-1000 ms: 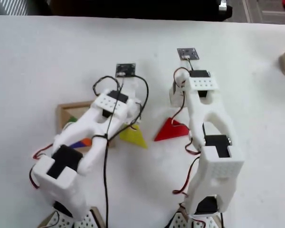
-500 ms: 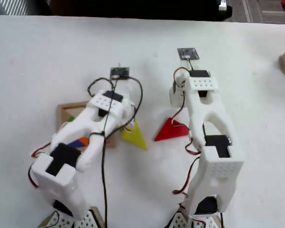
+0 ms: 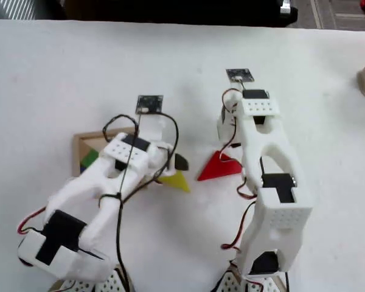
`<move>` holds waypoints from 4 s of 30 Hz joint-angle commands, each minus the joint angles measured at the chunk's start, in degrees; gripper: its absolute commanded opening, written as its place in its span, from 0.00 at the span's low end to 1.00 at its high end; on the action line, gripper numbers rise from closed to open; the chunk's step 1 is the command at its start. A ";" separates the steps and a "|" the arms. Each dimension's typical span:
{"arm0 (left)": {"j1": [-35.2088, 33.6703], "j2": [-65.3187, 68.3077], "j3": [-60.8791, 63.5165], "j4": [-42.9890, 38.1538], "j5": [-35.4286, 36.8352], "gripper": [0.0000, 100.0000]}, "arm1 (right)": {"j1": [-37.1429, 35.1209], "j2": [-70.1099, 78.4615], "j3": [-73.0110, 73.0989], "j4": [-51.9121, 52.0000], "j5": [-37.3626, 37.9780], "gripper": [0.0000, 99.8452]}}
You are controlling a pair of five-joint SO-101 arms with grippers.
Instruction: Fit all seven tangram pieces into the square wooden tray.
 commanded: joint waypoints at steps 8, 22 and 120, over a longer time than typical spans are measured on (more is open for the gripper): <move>2.07 2.86 -2.37 -1.76 0.62 0.27 | 9.71 -15.08 15.82 -6.46 5.80 0.02; 1.01 7.69 -6.24 -4.13 0.88 0.25 | 15.52 -15.16 25.23 -9.10 18.90 0.02; 10.42 5.58 -14.68 12.66 4.48 0.36 | 15.08 -15.08 26.46 -13.41 19.43 0.02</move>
